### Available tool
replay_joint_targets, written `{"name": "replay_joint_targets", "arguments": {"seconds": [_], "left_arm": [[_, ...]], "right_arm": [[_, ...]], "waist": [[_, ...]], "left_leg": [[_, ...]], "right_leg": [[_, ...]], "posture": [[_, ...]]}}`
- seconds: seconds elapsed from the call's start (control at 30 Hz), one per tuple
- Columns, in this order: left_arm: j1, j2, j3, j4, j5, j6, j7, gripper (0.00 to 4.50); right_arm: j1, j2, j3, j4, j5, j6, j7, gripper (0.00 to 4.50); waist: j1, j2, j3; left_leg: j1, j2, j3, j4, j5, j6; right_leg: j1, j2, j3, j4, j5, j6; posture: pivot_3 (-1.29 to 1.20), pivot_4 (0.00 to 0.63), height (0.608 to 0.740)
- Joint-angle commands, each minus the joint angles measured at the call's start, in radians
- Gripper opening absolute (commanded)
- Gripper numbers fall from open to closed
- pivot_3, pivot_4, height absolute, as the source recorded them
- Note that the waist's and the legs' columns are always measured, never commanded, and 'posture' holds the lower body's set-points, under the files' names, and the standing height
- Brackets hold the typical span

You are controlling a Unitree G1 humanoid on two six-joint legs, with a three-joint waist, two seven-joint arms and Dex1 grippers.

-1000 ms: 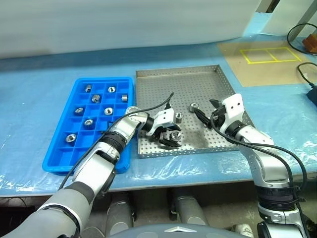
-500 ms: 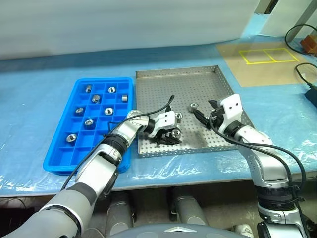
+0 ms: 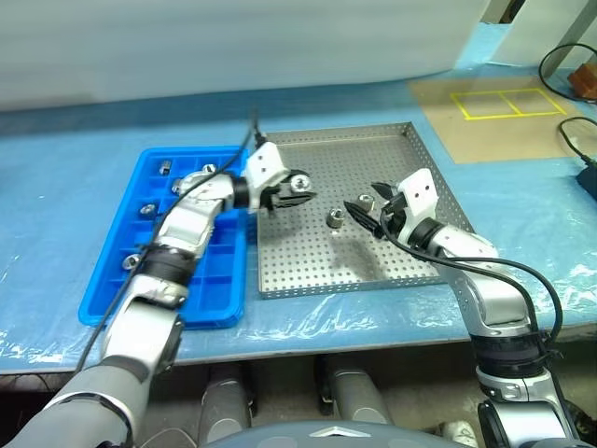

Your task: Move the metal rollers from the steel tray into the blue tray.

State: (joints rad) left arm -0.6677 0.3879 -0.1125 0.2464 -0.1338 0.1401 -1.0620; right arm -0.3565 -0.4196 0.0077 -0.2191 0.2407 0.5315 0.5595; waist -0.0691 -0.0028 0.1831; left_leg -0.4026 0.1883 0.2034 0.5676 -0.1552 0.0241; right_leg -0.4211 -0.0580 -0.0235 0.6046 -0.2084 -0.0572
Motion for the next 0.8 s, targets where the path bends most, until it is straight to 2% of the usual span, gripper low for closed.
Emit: {"name": "replay_joint_targets", "arguments": {"seconds": [0.03,0.37,0.47,0.67,0.8], "left_arm": [[0.113,0.07,0.05,-0.193,-0.074,0.117,-0.002,1.74],[0.329,0.173,0.214,-0.451,-0.127,0.281,0.194,1.74],[0.462,0.214,0.273,-0.587,-0.179,0.351,0.203,1.74],[0.674,0.263,0.371,-0.726,-0.189,0.399,0.268,1.74],[0.753,0.279,0.399,-0.755,-0.189,0.4,0.294,1.74]], "right_arm": [[-0.086,0.022,0.059,0.02,0.035,-0.033,0.084,3.7],[-0.295,0.124,0.206,0.295,0.027,-0.149,0.317,3.7],[-0.341,0.159,0.246,0.371,0.017,-0.191,0.383,3.7],[-0.386,0.211,0.279,0.471,-0.003,-0.251,0.45,3.7],[-0.395,0.228,0.282,0.506,-0.015,-0.274,0.467,3.7]], "waist": [[0.013,0.0,0.001],[0.121,0.001,0.002],[0.144,0.0,0.003],[0.181,0.0,0.003],[0.209,0.0,0.003]], "left_leg": [[-0.001,0.0,0.0,-0.001,0.001,-0.001],[0.0,0.001,-0.001,-0.003,0.003,-0.005],[-0.002,0.001,-0.001,-0.004,0.003,-0.005],[-0.001,0.001,-0.002,-0.007,0.004,-0.007],[-0.001,0.001,-0.002,-0.007,0.004,-0.007]], "right_leg": [[0.0,0.0,-0.001,0.0,0.0,0.0],[-0.001,-0.001,-0.001,0.002,0.0,0.0],[-0.003,-0.001,-0.002,0.001,0.0,-0.001],[-0.004,-0.001,-0.003,0.002,-0.002,-0.002],[-0.003,-0.001,-0.003,0.002,-0.002,-0.001]], "posture": [[-0.19,0.15,0.74],[0.14,0.15,0.74],[0.21,0.15,0.74],[0.31,0.15,0.74],[0.34,0.15,0.74]]}}
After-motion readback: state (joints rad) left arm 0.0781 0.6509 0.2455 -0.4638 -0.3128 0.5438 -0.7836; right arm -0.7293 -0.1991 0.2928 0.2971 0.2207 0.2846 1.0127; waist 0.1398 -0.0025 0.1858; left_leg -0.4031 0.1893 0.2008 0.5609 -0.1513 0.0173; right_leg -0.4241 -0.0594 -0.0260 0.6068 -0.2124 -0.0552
